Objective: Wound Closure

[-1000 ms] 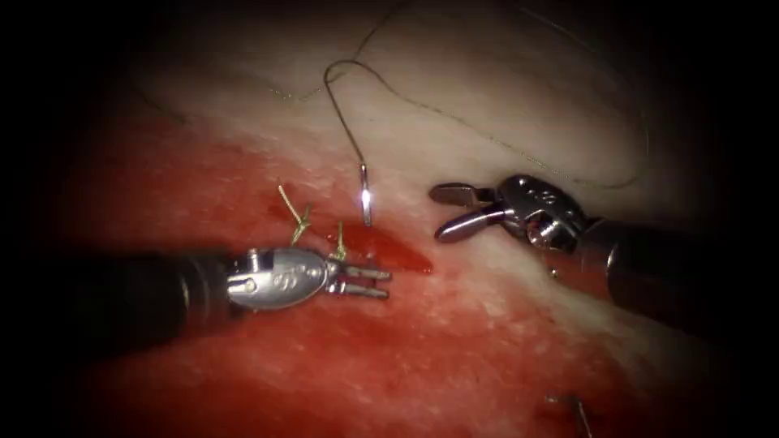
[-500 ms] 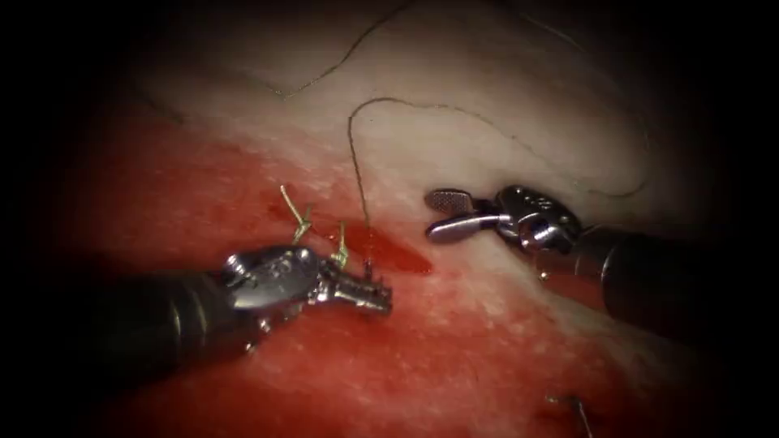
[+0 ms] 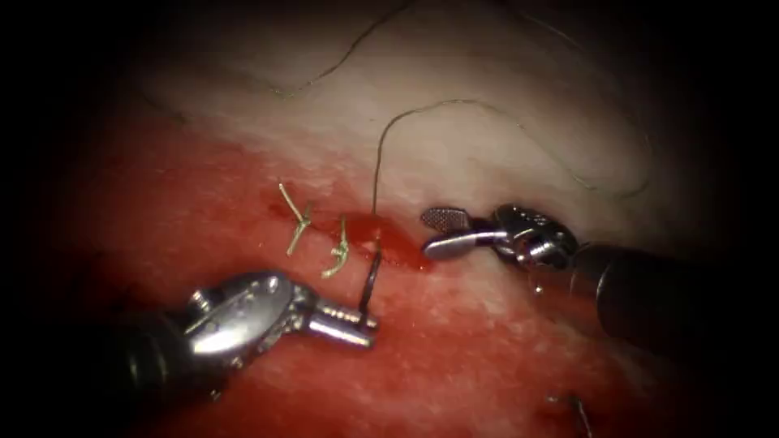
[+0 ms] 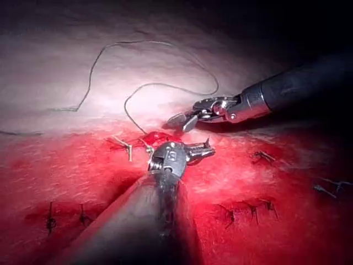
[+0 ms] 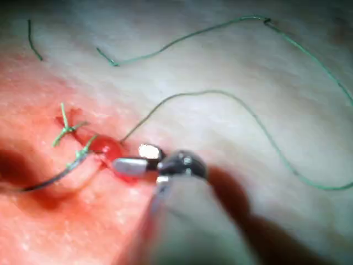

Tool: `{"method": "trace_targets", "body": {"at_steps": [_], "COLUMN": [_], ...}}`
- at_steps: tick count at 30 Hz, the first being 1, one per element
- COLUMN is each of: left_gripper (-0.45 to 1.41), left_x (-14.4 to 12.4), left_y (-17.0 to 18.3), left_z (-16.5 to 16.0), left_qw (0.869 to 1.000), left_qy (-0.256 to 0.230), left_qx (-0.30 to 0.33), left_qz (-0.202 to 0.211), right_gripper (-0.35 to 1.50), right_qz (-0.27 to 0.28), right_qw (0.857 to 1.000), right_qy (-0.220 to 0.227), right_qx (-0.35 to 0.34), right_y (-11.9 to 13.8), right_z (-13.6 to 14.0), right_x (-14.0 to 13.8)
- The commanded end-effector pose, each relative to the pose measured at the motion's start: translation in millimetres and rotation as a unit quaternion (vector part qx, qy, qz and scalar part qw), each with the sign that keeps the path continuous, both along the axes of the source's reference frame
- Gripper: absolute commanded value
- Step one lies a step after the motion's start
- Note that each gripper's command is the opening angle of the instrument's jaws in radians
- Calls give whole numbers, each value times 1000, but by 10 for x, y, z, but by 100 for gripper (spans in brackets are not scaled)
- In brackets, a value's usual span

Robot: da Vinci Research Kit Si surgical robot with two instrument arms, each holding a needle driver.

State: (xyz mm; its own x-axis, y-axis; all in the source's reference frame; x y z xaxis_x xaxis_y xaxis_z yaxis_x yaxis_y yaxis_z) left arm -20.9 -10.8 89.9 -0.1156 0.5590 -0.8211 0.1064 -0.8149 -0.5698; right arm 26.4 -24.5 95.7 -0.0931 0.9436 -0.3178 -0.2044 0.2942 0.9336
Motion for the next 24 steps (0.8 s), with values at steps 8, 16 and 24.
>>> {"method": "trace_targets", "body": {"at_steps": [8, 16, 24], "left_gripper": [-45, -45, -45], "left_x": [-2, -13, -27], "left_y": [12, 33, 31], "left_z": [-26, -15, -2], "left_qw": [970, 949, 944], "left_qy": [44, 54, 27], "left_qx": [-239, -308, -325], "left_qz": [-22, -45, -53], "right_gripper": [69, 78, 66], "right_qz": [-5, -6, 8], "right_qw": [997, 997, 996], "right_qy": [32, 40, 60], "right_qx": [75, 64, 71], "right_y": [-9, -2, 2], "right_z": [-27, -57, -74], "right_x": [14, 18, 12]}}
